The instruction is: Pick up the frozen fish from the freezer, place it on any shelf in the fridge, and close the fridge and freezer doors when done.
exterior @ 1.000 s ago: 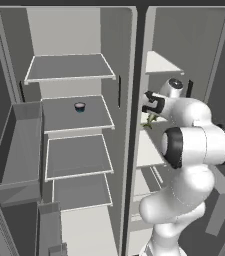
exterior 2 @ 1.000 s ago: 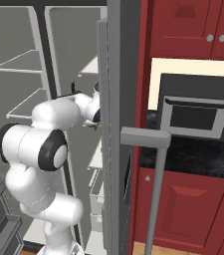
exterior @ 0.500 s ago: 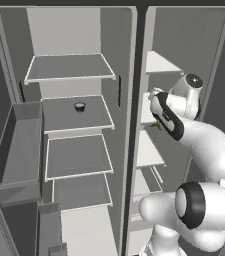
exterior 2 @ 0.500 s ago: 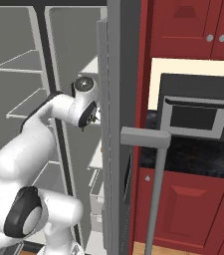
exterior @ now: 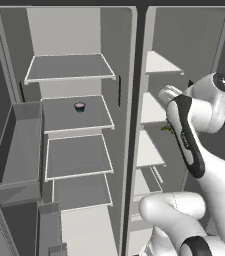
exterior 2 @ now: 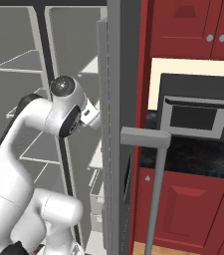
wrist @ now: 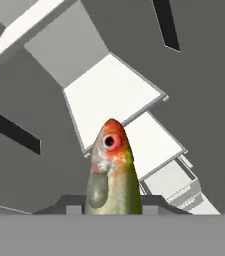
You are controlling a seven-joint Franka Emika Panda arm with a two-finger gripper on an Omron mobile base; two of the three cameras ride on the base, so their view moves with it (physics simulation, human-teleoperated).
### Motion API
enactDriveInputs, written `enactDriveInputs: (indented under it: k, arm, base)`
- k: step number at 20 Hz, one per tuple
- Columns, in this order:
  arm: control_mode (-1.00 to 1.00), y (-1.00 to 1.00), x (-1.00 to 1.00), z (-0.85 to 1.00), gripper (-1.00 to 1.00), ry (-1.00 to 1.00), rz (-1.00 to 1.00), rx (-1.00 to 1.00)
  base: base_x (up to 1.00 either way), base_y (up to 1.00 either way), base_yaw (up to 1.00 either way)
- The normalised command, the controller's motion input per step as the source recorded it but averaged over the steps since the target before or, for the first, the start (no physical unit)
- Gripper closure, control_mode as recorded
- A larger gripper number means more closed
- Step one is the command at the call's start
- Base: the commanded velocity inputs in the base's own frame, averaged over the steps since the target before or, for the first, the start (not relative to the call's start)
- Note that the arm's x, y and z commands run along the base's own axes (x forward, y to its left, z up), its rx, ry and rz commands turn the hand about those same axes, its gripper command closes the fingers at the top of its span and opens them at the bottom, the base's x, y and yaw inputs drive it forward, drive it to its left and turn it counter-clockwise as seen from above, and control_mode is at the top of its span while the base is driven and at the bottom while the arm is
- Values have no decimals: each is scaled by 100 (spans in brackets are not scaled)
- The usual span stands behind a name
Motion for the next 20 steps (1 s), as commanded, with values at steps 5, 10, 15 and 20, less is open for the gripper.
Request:
enactDriveInputs:
  k: [5, 10, 15, 20]
  arm:
    - [-100, 91, -100, 55, 100, -37, 20, -14]
    - [-100, 100, -93, 97, 100, -5, 12, -14]
    - [-100, 100, -19, 100, 100, 9, 10, -9]
    - [-100, 81, 67, 81, 100, 17, 0, -15]
  base:
    - [0, 0, 0]
    - [0, 0, 0]
    - [0, 0, 0]
    - [0, 0, 0]
